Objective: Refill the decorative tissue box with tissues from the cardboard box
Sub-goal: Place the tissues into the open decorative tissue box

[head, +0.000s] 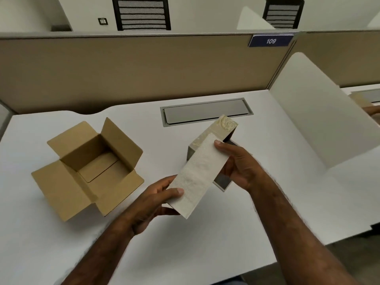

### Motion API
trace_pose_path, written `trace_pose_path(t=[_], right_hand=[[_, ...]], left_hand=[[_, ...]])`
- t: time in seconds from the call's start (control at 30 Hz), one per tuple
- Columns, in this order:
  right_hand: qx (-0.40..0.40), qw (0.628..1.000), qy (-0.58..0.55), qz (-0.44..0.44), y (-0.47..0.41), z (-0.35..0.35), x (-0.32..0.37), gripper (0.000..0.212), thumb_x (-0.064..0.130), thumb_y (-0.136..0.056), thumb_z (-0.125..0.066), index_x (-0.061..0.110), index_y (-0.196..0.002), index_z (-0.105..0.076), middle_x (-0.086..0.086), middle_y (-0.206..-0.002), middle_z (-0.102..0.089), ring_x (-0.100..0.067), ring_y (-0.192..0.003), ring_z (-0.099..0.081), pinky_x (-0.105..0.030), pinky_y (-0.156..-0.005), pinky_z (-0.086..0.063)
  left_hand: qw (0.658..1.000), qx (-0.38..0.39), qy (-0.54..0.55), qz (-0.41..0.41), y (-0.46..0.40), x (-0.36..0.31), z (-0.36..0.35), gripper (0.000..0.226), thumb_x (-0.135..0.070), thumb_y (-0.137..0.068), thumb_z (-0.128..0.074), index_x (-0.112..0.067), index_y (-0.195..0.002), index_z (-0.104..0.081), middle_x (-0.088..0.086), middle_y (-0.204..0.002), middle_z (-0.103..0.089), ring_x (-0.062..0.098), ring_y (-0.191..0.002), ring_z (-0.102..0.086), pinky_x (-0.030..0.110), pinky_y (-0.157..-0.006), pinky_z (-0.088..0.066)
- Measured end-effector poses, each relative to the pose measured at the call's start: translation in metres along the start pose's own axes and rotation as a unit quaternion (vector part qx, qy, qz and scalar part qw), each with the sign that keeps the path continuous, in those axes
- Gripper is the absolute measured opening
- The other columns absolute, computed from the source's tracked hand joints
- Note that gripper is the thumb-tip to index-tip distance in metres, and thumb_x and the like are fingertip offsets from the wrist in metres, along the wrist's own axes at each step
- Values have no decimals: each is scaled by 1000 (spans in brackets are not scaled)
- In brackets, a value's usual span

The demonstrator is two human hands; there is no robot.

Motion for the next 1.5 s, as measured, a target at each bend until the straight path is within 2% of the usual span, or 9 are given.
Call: trace_pose_path(t=[0.2,0.27,0.37,0.67,0.77,0.87,1.2,1.4,1.5], right_hand=[[-15,996,82,-24,-24,72,6,60,31,-79,-87,10,-133,-75,-16,-136,-77,-36,-128,-72,-50,-105,-61],[-14,995,100,-27,-36,94,9,53,33,-78,-86,13,-127,-79,-12,-129,-80,-35,-125,-72,-54,-110,-58],[-14,990,135,-33,-53,123,15,30,26,-89,-83,16,-118,-82,-5,-112,-83,-28,-112,-73,-48,-100,-61],[1,977,202,-62,-125,182,28,29,27,-95,-80,16,-122,-79,-10,-120,-81,-31,-119,-73,-42,-94,-61],[17,973,222,-64,-149,188,32,32,28,-94,-81,15,-124,-79,-12,-127,-80,-29,-122,-74,-37,-91,-62],[44,968,240,-65,-168,187,35,30,27,-97,-78,14,-124,-78,-13,-127,-80,-20,-109,-77,-33,-89,-63],[64,954,284,-76,-208,191,21,43,35,-88,-87,15,-125,-77,-7,-123,-83,-31,-120,-76,-53,-111,-58],[60,939,333,-51,-204,189,29,36,36,-93,-84,18,-121,-71,1,-116,-78,-19,-106,-74,-32,-86,-60],[55,933,354,-38,-202,188,30,40,39,-93,-84,19,-125,-71,3,-117,-77,-17,-106,-73,-31,-87,-58]], left_hand=[[998,-38,40,39,-38,18,-34,36,-26,-97,-65,-30,-133,-66,2,-125,-76,27,-114,-72,37,-85,-61],[996,-56,53,50,-55,23,-44,34,-26,-97,-66,-29,-131,-67,3,-124,-77,25,-109,-72,35,-83,-60],[992,-77,73,73,-82,34,-61,35,-30,-97,-66,-28,-132,-67,6,-125,-76,27,-112,-71,37,-83,-59],[972,-139,146,120,-159,56,-106,40,-31,-94,-70,-25,-132,-63,9,-130,-70,32,-119,-65,43,-90,-59],[960,-176,178,128,-174,63,-113,44,-30,-92,-73,-24,-134,-63,11,-131,-68,33,-120,-64,46,-96,-58],[947,-217,202,125,-183,64,-116,44,-29,-92,-72,-22,-134,-63,10,-129,-69,30,-116,-65,44,-88,-58],[913,-291,260,121,-193,65,-115,24,-35,-97,-66,-22,-117,-70,6,-106,-75,27,-101,-69,49,-92,-57],[912,-309,239,122,-194,64,-114,23,-35,-96,-69,-24,-115,-69,7,-111,-74,27,-106,-69,44,-88,-59],[913,-322,219,126,-193,65,-111,29,-35,-94,-71,-23,-121,-67,8,-116,-73,28,-110,-68,43,-86,-59]])
Point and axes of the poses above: each hand's wrist, its own y-axis away from the middle knuckle, its own z-axis out of the back of the hand, x = y × z, the point moved 10 cm from there along -y, towards the middle knuckle
